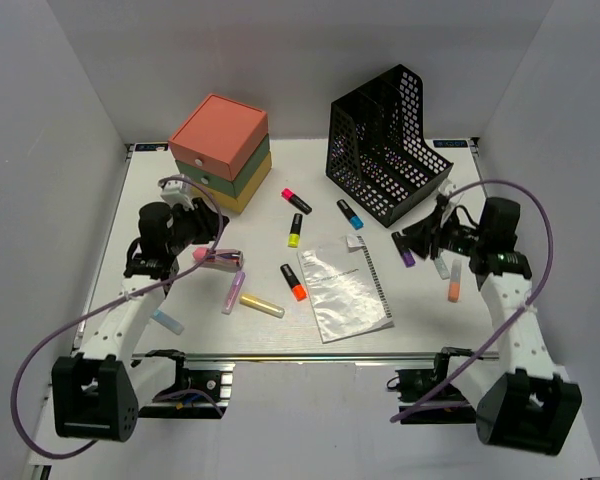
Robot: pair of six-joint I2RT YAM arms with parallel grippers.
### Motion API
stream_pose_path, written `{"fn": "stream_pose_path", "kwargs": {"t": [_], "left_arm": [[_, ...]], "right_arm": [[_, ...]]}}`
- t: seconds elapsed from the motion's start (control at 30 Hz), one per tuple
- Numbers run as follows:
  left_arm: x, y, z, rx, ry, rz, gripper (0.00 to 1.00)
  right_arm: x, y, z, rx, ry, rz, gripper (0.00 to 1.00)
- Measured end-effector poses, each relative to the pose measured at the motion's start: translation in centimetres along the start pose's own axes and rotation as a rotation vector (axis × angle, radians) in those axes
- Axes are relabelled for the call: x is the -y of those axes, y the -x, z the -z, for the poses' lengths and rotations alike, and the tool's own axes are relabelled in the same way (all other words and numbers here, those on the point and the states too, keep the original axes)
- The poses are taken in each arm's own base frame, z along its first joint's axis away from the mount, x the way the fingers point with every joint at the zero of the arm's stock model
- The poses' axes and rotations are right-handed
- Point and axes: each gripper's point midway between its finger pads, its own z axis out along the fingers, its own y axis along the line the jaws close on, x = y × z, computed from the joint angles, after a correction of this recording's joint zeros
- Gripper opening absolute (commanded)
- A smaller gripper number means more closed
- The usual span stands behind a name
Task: Organize the desk
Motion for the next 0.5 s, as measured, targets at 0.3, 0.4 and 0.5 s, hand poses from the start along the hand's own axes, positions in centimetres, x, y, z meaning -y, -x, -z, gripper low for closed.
{"fn": "stream_pose_path", "kwargs": {"t": [0.3,0.4,0.5], "left_arm": [[-5.4,0.8,-1.0,-0.028,0.080,0.262,0.51],[-6.8,2.2,-1.1,0.010,0.056,0.355,0.50],[-7.6,4.0,-1.5,0.087,-0.022,0.449,0.51]], "right_arm": [[-0.8,-0.8,-2.0,-0.007,0.153,-0.180,0.48],[-1.6,-0.6,-1.7,-0.003,0.169,-0.152,0.50],[-2.1,-0.6,-1.3,-0.002,0.178,-0.122,0.50]]}}
